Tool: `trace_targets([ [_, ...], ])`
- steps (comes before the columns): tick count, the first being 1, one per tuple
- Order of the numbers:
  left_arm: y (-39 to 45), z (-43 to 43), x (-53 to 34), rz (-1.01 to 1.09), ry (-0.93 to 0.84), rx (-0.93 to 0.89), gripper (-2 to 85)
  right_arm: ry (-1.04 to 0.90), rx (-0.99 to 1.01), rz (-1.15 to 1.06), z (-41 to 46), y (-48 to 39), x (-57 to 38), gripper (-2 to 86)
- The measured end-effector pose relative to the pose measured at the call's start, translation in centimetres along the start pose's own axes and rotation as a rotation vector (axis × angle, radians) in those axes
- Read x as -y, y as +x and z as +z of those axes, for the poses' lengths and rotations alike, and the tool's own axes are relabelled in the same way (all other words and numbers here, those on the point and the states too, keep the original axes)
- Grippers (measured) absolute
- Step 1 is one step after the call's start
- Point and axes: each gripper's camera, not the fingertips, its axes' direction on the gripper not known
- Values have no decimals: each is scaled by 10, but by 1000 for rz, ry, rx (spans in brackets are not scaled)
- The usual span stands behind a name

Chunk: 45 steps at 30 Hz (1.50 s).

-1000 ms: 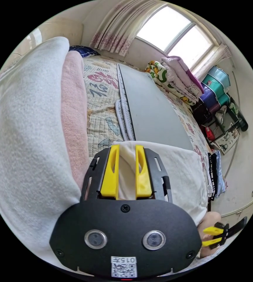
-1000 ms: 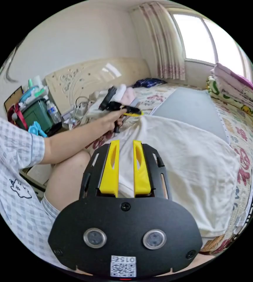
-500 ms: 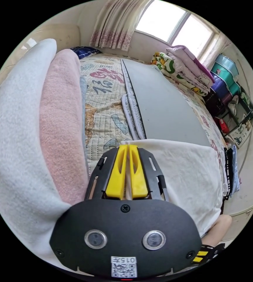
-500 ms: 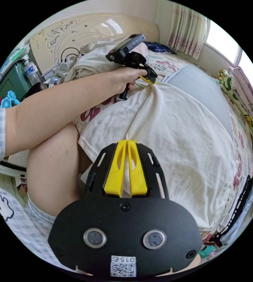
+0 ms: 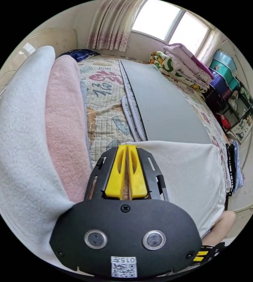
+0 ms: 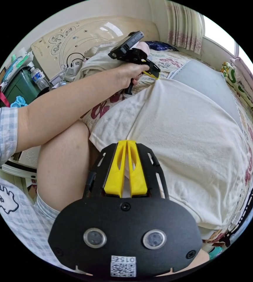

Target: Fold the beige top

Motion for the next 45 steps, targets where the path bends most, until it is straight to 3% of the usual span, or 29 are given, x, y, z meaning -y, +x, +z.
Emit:
trace_targets([
  [4, 4, 3, 2, -16, -25, -3, 1, 0, 31, 3, -12, 10, -3, 9],
  [10, 3, -39, -5, -61, 78, -189, 25, 106, 137, -53, -73, 27, -24, 36],
  [18, 70, -124, -59, 147, 312, -476, 28, 271, 60, 272, -158, 105, -83, 30],
  [23, 179, -111, -101, 436, 177, -598, 54, 374, 133, 521, -206, 171, -123, 19],
  [28, 247, -88, -148, 498, 80, -698, 59, 424, 27, 699, -239, 205, -146, 44],
  [36, 367, -63, -94, 561, -26, -577, 63, 389, 29, 804, -253, 246, -131, 75],
  [45, 534, 38, 3, 602, -184, -379, 119, 393, 107, 804, -272, 277, -111, 54],
])
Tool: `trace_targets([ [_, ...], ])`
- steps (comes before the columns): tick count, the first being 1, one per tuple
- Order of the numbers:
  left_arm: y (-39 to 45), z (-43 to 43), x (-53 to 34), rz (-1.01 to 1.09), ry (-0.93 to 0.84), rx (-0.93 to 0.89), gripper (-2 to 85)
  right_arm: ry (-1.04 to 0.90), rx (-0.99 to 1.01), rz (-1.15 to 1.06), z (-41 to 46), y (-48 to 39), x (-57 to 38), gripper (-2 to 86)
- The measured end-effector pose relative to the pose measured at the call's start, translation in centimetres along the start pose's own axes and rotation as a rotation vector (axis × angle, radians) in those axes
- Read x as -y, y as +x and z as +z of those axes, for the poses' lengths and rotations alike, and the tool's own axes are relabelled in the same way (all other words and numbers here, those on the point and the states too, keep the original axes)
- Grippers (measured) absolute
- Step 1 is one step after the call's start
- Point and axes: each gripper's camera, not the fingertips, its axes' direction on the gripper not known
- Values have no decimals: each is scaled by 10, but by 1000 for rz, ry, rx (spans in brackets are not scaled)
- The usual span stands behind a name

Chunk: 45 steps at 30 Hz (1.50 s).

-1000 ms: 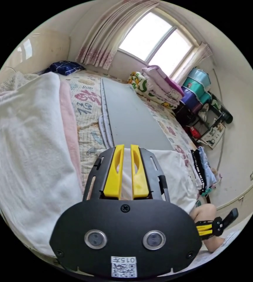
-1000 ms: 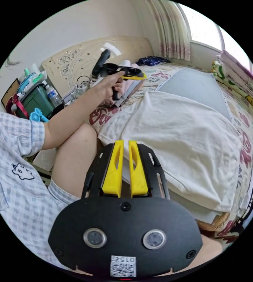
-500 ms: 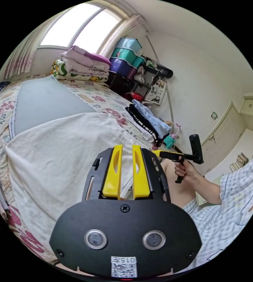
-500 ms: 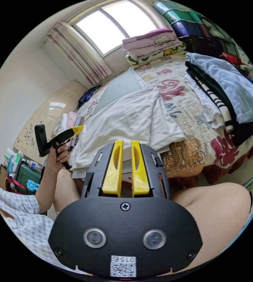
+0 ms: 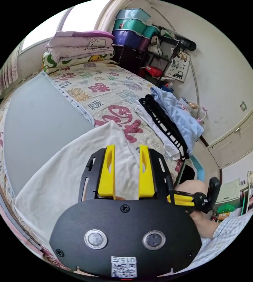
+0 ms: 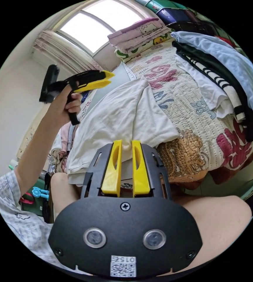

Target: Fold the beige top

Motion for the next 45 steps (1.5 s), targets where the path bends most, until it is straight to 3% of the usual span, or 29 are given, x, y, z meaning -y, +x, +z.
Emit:
trace_targets([
  [10, 24, 138, 99, 18, -244, 239, 105, -15, 19, -24, -29, -7, 13, 9],
  [14, 29, 141, 111, 43, -254, 223, 107, 99, 17, -9, -56, -8, 13, 38],
  [18, 26, 119, 122, 51, -147, 236, 108, 221, -92, 115, -81, 11, 10, 74],
  [24, 9, 128, 138, 5, -192, 252, 122, 173, -68, 225, -73, 37, 19, 105],
  [30, 13, 151, 133, 64, -263, 338, 109, 126, -13, 218, -62, 39, 11, 34],
  [34, 16, 140, 128, 90, -224, 391, 39, 187, 39, 250, -72, 45, -6, 12],
  [39, 18, 93, 127, 106, -112, 363, 16, 344, 21, 194, -111, 36, -27, 5],
  [45, 11, -1, 122, 50, 113, 168, 10, 499, -35, 193, -153, 36, -63, 3],
])
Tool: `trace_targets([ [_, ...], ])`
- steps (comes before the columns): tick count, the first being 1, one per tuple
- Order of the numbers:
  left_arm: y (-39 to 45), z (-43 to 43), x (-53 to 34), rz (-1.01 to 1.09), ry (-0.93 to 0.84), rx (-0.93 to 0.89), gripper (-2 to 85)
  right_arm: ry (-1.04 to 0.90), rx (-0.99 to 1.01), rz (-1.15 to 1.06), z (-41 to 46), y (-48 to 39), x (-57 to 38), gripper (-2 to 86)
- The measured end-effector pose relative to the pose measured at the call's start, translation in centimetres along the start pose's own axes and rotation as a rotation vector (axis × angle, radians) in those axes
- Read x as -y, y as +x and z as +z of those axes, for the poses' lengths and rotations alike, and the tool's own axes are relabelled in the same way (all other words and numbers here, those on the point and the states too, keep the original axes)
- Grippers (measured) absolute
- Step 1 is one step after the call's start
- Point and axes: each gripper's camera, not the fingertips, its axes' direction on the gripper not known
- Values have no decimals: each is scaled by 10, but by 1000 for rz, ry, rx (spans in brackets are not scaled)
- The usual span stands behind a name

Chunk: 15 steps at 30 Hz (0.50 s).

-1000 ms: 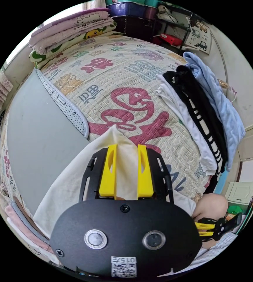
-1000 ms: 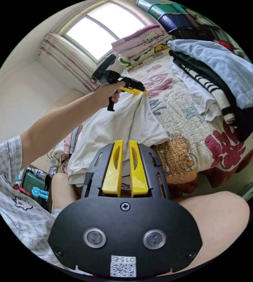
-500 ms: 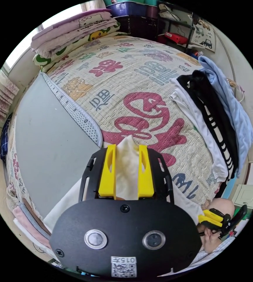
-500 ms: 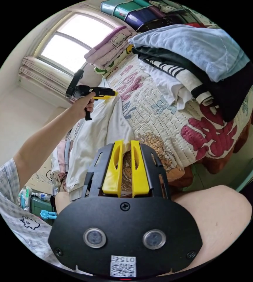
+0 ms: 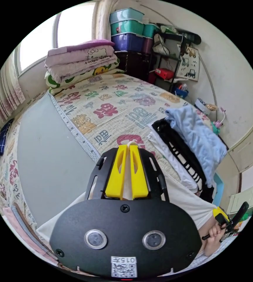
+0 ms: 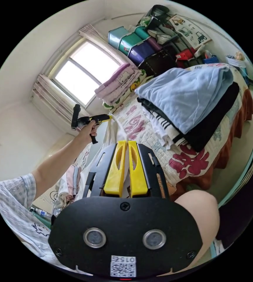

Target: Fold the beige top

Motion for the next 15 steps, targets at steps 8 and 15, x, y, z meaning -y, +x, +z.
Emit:
trace_targets([
  [8, -82, -146, -69, -47, 234, -251, 7, 145, 81, -287, -85, -57, -43, 4],
  [15, -217, -205, -202, -204, 241, -145, 5, -193, 356, -568, -27, -132, -153, 5],
])
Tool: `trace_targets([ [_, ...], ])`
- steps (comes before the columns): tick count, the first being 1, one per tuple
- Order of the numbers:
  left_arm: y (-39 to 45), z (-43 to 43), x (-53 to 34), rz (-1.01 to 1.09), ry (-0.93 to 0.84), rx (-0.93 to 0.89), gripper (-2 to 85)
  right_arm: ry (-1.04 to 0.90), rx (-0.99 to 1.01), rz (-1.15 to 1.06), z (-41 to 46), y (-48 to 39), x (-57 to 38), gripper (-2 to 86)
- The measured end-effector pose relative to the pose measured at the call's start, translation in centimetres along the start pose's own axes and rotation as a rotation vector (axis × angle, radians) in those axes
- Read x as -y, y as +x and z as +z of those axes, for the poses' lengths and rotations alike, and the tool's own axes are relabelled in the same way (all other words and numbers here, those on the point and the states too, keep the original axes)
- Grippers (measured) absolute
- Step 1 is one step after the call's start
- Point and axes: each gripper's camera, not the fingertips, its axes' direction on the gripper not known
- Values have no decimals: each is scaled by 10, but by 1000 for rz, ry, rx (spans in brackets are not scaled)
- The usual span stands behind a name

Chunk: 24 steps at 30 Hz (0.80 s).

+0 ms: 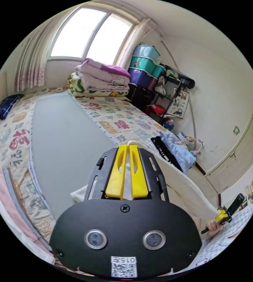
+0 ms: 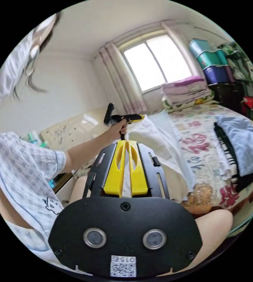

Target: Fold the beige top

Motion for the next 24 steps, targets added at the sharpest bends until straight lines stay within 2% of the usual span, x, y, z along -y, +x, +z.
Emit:
trace_targets([
  [4, -98, -22, -74, -189, -33, 115, 4, -284, 44, -123, 91, -33, -56, 6],
  [7, -149, -38, -124, -347, -8, 67, 5, -497, 43, -177, 138, -42, -91, 9],
  [12, -181, -61, -167, -410, 55, 45, 16, -614, 8, -202, 160, -41, -123, 25],
  [18, -161, -61, -168, -286, -37, -111, 50, -690, 136, -211, 155, -34, -134, 58],
  [21, -119, -69, -157, -65, -94, -193, 52, -632, 124, -182, 133, -17, -128, 64],
  [23, -77, -78, -156, 139, -154, -239, 58, -543, 16, -146, 107, 8, -116, 64],
  [24, -68, -81, -157, 176, -160, -245, 62, -528, -19, -137, 100, 16, -113, 65],
])
